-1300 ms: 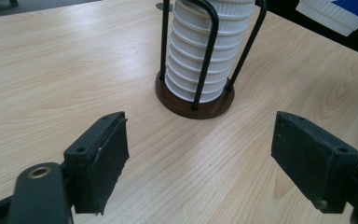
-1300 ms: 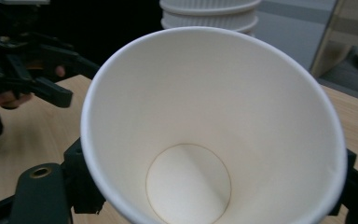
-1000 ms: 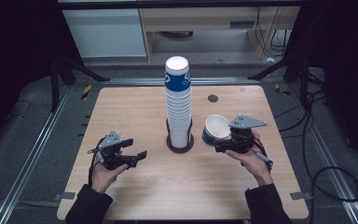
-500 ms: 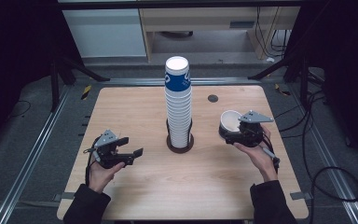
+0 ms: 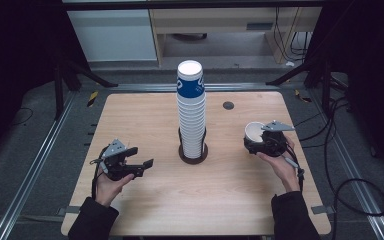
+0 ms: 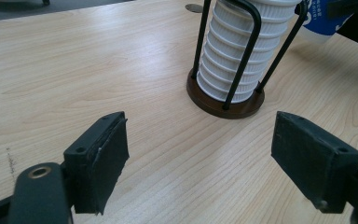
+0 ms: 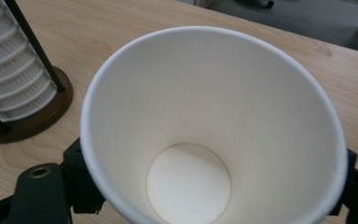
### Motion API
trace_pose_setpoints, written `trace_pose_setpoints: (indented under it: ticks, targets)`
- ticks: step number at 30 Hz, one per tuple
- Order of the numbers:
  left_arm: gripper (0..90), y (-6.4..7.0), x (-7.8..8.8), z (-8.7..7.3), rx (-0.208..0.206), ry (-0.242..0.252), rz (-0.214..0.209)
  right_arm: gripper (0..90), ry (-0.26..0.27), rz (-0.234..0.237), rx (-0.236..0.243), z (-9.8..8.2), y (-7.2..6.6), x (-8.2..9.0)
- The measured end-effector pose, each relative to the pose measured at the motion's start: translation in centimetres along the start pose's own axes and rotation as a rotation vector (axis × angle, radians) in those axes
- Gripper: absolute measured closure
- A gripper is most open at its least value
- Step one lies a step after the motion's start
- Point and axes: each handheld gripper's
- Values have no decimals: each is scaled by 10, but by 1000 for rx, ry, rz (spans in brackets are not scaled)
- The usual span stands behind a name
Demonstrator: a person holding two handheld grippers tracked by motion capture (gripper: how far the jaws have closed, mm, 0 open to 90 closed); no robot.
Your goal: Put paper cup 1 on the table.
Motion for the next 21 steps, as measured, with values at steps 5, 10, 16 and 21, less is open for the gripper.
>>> trace_pose_setpoints:
  ticks: [5,10,16,21]
  targets:
    - [180,0,0,0,2,-3,0,196,-8,4,-5,-8,4,-9]
    - [181,2,-2,0,-4,-8,-3,194,-27,-2,-19,-14,8,-14]
    - [181,2,-3,-1,-6,-14,-4,190,-47,-2,-31,-20,11,-18]
    - [181,3,-3,-1,-12,-19,-7,186,-72,-8,-25,-23,12,-22]
Point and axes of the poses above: each handheld gripper's, and its own axes: x roughly backward along the jaws, z roughly out of its top, y roughly to its right, and after that the axes turned 2 degrees about -x, right-handed
